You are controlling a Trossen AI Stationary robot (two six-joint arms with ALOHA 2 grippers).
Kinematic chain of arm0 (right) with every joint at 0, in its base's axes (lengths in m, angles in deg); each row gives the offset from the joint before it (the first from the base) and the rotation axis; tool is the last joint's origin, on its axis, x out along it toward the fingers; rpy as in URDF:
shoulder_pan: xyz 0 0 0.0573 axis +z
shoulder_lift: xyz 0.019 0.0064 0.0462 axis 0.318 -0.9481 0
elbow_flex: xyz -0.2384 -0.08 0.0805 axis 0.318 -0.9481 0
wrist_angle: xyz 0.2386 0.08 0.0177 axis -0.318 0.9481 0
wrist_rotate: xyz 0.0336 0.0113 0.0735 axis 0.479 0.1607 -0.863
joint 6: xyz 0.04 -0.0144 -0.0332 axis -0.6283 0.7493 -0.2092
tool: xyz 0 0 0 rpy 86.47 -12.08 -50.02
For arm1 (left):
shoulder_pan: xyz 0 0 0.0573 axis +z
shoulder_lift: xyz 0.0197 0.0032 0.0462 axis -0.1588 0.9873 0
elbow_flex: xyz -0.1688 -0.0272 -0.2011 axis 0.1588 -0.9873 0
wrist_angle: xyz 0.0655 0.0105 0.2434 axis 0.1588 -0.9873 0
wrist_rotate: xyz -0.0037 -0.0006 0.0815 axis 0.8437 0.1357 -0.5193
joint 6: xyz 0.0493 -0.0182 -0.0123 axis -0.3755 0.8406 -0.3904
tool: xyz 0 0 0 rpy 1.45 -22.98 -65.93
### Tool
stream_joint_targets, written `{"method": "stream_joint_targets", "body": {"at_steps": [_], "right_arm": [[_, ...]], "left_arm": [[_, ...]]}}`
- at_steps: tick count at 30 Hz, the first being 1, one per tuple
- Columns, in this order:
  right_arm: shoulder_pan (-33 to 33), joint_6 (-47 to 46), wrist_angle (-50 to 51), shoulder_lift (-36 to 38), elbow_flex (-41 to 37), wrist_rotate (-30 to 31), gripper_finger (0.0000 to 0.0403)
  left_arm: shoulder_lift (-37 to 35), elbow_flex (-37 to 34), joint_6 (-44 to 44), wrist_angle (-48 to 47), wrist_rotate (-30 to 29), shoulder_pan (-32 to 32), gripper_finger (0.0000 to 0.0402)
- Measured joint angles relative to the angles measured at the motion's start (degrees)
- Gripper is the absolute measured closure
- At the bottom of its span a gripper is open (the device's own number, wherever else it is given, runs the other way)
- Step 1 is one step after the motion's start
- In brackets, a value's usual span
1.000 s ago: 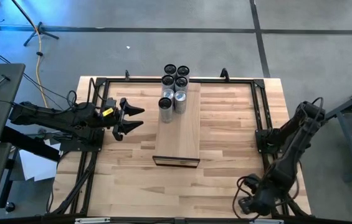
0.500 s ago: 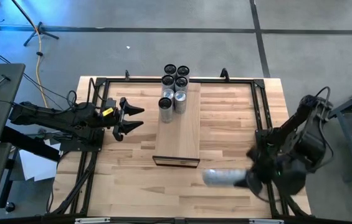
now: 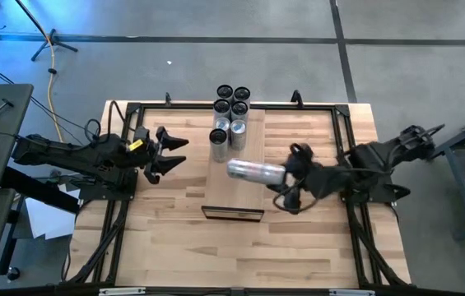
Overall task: Place canned beverage on shelf
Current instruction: Put the white yellow soda can on the shelf aligned with the white yellow soda can
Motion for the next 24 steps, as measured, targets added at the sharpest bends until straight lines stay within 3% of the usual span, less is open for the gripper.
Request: {"method": "stream_joint_targets", "body": {"at_steps": [3, 5, 17, 24], "right_arm": [[-2.8, 18.5, -3.0, -1.6, 0.0, -1.5, 0.0164], [-3.8, 24.8, -3.4, -2.5, -0.1, -2.2, 0.0164], [-8.8, 27.4, -1.6, -3.5, -0.1, -10.5, 0.0163], [-10.1, 27.4, -1.7, -3.5, -0.1, -12.1, 0.0156]], "left_arm": [[0.0, 0.0, 0.1, 0.3, -0.7, 0.0, 0.0124], [0.0, 0.0, 0.1, 0.3, -1.1, 0.0, 0.0124], [0.7, 0.7, 2.2, -1.7, -2.2, -0.1, 0.0124], [9.2, 18.5, -4.7, -32.9, -2.3, -2.3, 0.0124]]}}
